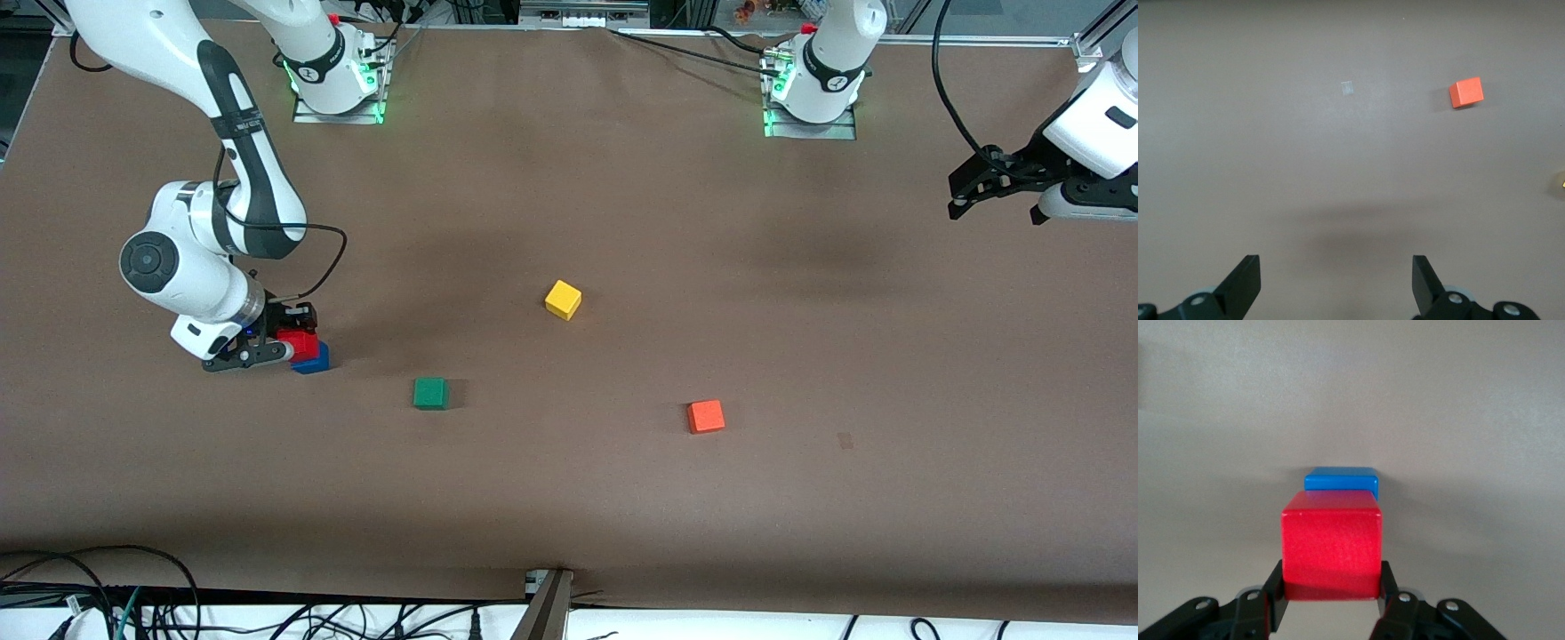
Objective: Pass red block to right arm, stack on blue
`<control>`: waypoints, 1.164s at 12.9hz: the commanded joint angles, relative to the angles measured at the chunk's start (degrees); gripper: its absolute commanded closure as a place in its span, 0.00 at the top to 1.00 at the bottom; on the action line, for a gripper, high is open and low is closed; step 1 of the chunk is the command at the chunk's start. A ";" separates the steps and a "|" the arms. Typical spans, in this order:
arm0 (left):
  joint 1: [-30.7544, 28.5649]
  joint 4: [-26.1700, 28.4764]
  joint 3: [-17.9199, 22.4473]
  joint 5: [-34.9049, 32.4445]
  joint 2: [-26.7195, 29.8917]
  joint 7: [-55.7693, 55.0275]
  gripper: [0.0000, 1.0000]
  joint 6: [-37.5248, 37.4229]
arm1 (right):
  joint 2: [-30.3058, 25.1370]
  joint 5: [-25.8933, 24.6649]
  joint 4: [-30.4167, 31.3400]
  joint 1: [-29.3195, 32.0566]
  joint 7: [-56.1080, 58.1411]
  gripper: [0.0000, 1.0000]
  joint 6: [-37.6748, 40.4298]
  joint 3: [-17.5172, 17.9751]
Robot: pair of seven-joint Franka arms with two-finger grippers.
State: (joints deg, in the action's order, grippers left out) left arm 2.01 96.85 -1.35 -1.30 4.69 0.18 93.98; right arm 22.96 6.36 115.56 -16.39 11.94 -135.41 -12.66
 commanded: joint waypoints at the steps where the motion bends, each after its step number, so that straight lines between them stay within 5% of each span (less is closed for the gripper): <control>1: -0.25 1.06 -0.77 0.42 1.03 -0.89 1.00 -0.29 | -0.55 -1.00 0.98 -0.04 -1.83 0.32 -1.26 0.00; 6: -1.92 0.18 -0.06 0.42 0.68 -0.45 1.00 -0.03 | -0.03 -1.00 0.89 -0.04 -1.83 0.32 -2.22 0.09; 7: -1.92 0.09 -0.06 0.33 0.68 -0.36 1.00 -0.20 | 0.06 -1.00 0.89 -0.04 -1.74 0.41 -2.31 0.09; 8: -2.01 0.09 -0.06 0.33 0.68 -0.36 1.00 -0.20 | -0.02 -1.00 0.63 -0.04 -1.66 0.90 -2.14 0.00; 9: -2.01 0.09 0.03 0.33 0.68 -0.45 1.00 -0.20 | -0.37 -1.00 -0.07 0.13 -1.48 1.00 -1.79 0.00; 12: -2.36 0.09 -0.06 0.33 0.59 -0.54 1.00 -0.20 | -4.05 -1.00 -3.39 0.13 -1.39 1.00 6.69 -0.17; 15: -3.06 0.09 -0.06 0.33 0.33 -0.45 1.00 -0.20 | -5.03 -1.09 -14.45 0.22 -0.96 1.00 24.35 -1.93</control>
State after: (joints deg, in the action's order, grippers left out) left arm -0.51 97.15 -1.31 -1.30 4.72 -0.26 94.05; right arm 18.93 6.30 107.31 -16.35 11.27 -120.27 -13.54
